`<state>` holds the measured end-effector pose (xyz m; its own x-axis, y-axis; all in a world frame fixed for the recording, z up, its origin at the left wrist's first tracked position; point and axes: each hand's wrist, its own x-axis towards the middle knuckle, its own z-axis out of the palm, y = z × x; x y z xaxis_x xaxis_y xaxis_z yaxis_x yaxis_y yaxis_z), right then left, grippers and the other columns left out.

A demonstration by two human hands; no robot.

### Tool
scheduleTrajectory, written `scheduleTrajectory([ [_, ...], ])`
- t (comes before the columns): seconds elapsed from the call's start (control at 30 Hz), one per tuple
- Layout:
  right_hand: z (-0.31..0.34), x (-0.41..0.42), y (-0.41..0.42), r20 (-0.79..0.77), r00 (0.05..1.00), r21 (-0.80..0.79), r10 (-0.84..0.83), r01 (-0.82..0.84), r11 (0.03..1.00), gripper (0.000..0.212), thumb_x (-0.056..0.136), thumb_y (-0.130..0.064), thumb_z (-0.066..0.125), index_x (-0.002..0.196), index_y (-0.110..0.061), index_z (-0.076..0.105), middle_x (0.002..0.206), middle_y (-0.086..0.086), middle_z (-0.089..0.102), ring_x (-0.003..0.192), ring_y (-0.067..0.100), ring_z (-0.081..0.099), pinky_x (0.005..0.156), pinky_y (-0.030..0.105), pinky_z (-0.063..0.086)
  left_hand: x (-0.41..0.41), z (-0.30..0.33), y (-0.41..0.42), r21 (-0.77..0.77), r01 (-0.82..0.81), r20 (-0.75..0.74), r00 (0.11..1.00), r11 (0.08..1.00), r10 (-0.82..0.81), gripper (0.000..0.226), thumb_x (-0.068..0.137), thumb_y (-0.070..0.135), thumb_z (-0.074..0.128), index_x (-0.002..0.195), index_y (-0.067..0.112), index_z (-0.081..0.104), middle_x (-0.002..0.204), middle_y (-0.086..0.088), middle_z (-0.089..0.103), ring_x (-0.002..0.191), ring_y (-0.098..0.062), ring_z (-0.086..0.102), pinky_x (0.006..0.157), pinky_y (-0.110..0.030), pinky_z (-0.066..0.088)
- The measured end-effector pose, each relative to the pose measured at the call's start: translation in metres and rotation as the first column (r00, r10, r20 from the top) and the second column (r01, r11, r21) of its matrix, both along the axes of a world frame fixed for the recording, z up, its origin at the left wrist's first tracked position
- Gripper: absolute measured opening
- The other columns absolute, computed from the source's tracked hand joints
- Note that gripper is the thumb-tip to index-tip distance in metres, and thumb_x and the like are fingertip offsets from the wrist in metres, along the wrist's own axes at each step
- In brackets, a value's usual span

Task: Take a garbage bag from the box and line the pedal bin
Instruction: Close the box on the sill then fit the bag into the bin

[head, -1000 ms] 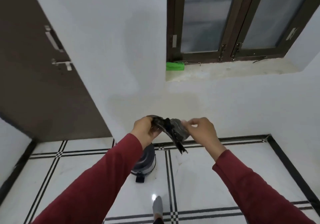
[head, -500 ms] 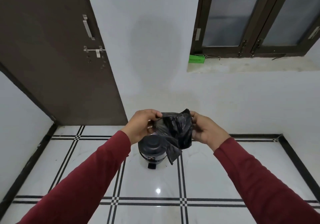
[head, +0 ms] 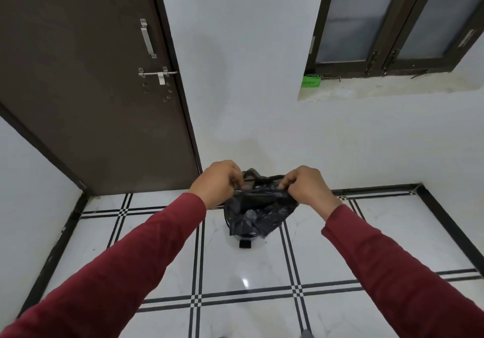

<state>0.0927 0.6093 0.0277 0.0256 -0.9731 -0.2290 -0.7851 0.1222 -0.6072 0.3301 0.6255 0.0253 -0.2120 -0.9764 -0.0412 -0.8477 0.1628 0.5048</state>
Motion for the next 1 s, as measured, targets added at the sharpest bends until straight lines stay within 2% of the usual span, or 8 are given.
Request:
scheduleTrajectory([
  [0.17,-0.010,0.018,0.012,0.030,0.997,0.081,-0.067,0.064,0.995,0.064,0.076,0.001,0.063,0.134,-0.023,0.066,0.117,0.004,0.070,0.101,0.023,0.066,0.079,0.028,0.056,0.023,-0.003,0.005,-0.048,-0.095,0.106,0.989,0.994,0.099,0.052,0.090,0.009,0.051,0.137,0.028,0.065,0.121,-0.004,0.063,0.109,-0.031,0.064,0.090,-0.039,0.054],
  [0.3,-0.019,0.046,0.023,0.312,0.916,0.119,-0.253,0.226,0.967,0.053,0.071,-0.020,0.083,0.122,-0.028,0.068,0.100,-0.008,0.067,0.079,0.012,0.067,0.055,0.030,0.057,0.010,-0.010,0.009,-0.001,-0.180,-0.002,0.984,0.984,0.180,0.076,0.080,0.036,0.076,0.143,0.012,0.041,0.134,-0.006,0.040,0.098,-0.031,0.061,0.088,-0.037,0.053],
  [0.47,-0.026,0.053,0.019,0.031,0.991,-0.134,-0.127,0.130,0.982,0.054,0.075,-0.013,0.072,0.128,-0.019,0.061,0.114,0.007,0.058,0.105,0.030,0.062,0.083,0.032,0.050,0.022,-0.016,0.011,-0.180,-0.066,0.191,0.977,0.981,0.100,0.096,0.071,-0.010,0.067,0.156,0.021,0.033,0.154,-0.010,0.020,0.075,-0.030,0.061,0.071,-0.043,0.058],
  [0.57,-0.024,0.042,0.012,-0.061,0.992,-0.144,-0.106,0.097,0.985,0.034,0.077,-0.001,0.057,0.078,-0.032,0.072,0.092,-0.005,0.065,0.078,0.017,0.060,0.072,0.025,0.040,0.050,-0.017,0.001,0.003,-0.157,-0.050,0.986,0.988,0.157,0.066,0.078,-0.016,0.055,0.122,0.029,0.075,0.138,-0.001,0.051,0.107,-0.022,0.064,0.094,-0.027,0.054],
  [0.63,-0.022,0.034,0.004,0.028,0.988,-0.023,-0.150,0.151,0.988,0.042,0.079,0.003,0.050,0.063,-0.029,0.072,0.064,-0.016,0.070,0.060,0.010,0.054,0.065,0.025,0.043,0.062,-0.015,-0.004,0.200,-0.271,-0.268,0.909,0.942,0.318,0.058,0.079,-0.017,0.052,0.100,0.026,0.084,0.109,0.005,0.072,0.107,-0.016,0.068,0.086,-0.014,0.053],
  [0.73,-0.019,0.034,0.002,0.324,0.900,0.282,-0.290,0.201,0.938,0.012,0.086,-0.016,0.068,0.091,-0.021,0.077,0.094,-0.003,0.077,0.073,0.014,0.059,0.060,0.026,0.046,0.065,-0.013,-0.004,0.391,-0.231,-0.408,0.824,0.891,0.393,0.065,0.074,-0.019,0.062,0.119,0.025,0.078,0.117,0.000,0.073,0.107,-0.019,0.068,0.094,-0.031,0.059],
  [0.87,-0.031,0.058,0.007,0.401,0.865,0.580,-0.302,0.015,0.814,0.083,0.062,-0.054,0.090,0.130,-0.039,0.045,0.125,-0.002,0.060,0.112,0.025,0.058,0.074,0.040,0.056,0.055,-0.009,-0.007,0.381,-0.100,-0.556,0.770,0.919,0.314,0.090,0.065,-0.021,0.073,0.143,0.022,0.060,0.141,-0.003,0.055,0.124,-0.026,0.060,0.093,-0.046,0.061],
  [1.0,-0.055,0.071,-0.003,0.531,0.697,0.616,-0.482,0.072,0.784,0.035,0.088,-0.033,0.077,0.121,-0.031,0.065,0.095,-0.006,0.068,0.089,0.016,0.062,0.075,0.036,0.048,0.053,-0.002,-0.014,0.303,-0.078,-0.581,0.775,0.950,0.249,0.097,0.066,-0.024,0.062,0.148,0.028,0.054,0.148,0.002,0.047,0.127,-0.021,0.058,0.087,-0.035,0.062],
])
